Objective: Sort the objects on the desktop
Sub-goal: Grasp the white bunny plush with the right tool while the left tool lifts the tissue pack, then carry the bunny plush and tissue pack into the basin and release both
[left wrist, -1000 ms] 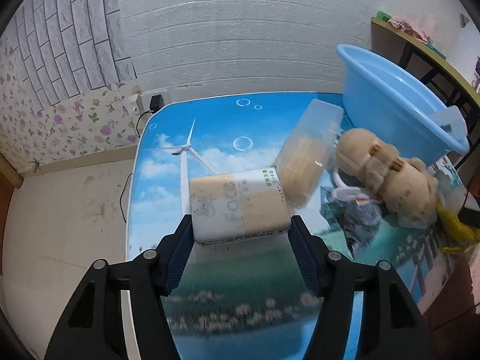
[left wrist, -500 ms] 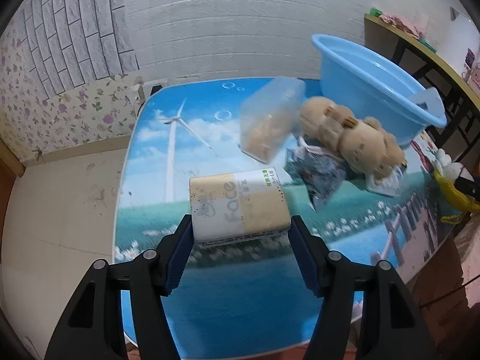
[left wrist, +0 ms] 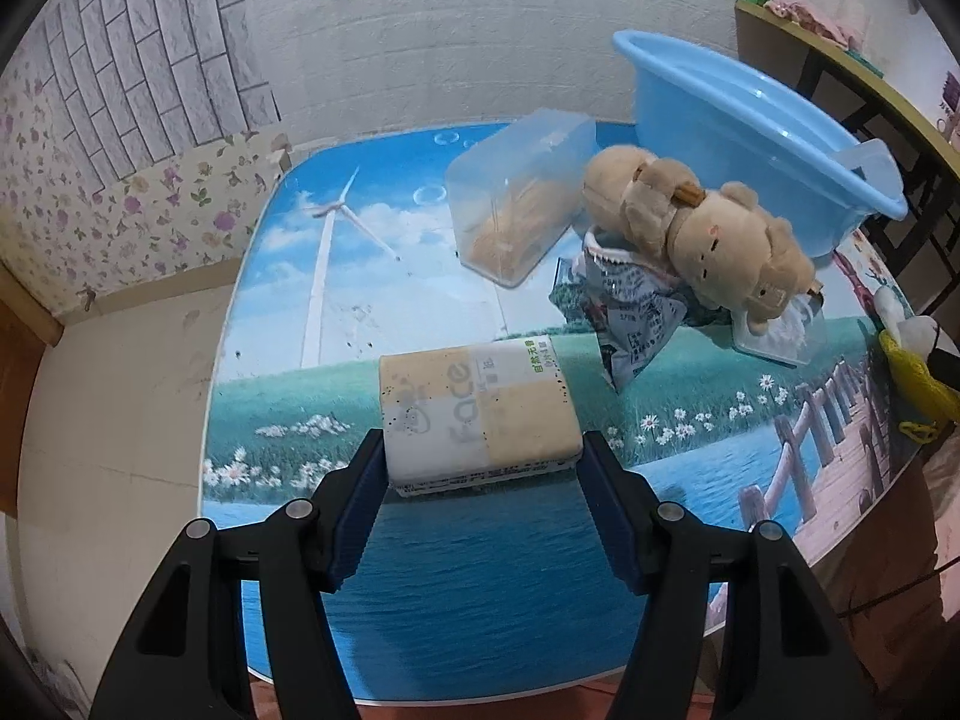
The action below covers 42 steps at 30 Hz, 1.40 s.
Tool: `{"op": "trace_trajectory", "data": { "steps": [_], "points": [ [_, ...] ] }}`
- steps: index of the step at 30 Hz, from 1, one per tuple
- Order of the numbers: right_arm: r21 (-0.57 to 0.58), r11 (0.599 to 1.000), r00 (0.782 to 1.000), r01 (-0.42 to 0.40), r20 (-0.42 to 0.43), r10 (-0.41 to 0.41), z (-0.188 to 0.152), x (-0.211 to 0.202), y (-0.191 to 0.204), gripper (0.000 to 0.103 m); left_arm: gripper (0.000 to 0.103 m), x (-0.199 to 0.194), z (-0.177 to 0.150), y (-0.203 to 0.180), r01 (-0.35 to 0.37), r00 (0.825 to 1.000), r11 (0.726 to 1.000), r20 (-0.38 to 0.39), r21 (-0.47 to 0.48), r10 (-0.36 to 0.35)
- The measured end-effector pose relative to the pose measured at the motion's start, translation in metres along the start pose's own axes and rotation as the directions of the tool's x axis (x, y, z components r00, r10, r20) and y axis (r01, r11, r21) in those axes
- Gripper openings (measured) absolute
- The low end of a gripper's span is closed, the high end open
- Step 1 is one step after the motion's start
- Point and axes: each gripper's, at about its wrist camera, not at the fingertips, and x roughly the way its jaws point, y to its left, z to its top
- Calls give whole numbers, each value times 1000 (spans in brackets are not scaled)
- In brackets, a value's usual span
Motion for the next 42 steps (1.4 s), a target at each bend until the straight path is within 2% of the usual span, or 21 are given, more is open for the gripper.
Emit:
{"op": "trace_trajectory", "data": {
  "steps": [4,8,9,10,14,18,29,38,42],
  "points": [
    [18,999,1000,-27,-13,28,0,4,-5,95,64,4,0,-3,-19,1000,1000,-4,7,19],
    [27,999,999,-47,-17,47,-1,6,-6,93,65,8,0,-2,-16,1000,1000,-11,-9,16],
    [31,998,999,-51,-2,51,-1,3,-6,77,65,8,0,-2,-16,1000,1000,-7,-9,16],
    [37,996,997,-78,27,77,-1,-1,-6,68,63,7,1,-3,-22,1000,1000,-7,-3,21],
    [19,999,998,-40,57,39,4,-9,-8,65,63,-1,4,-4,9,1000,1000,12,-12,-9],
    [51,997,994,-62,89,58,7,-21,-15,64,63,-14,9,-7,17,999,1000,39,-19,-17],
    [8,993,969,-121,219,116,16,-73,-7,64,63,-64,32,-19,62,988,998,140,-1,-61],
    [-31,988,951,-153,267,155,41,-83,9,64,63,-78,55,-29,80,979,996,183,31,-85],
    [-64,984,936,-168,304,179,57,-89,17,64,63,-80,66,-34,88,977,995,192,47,-96]
  ]
}}
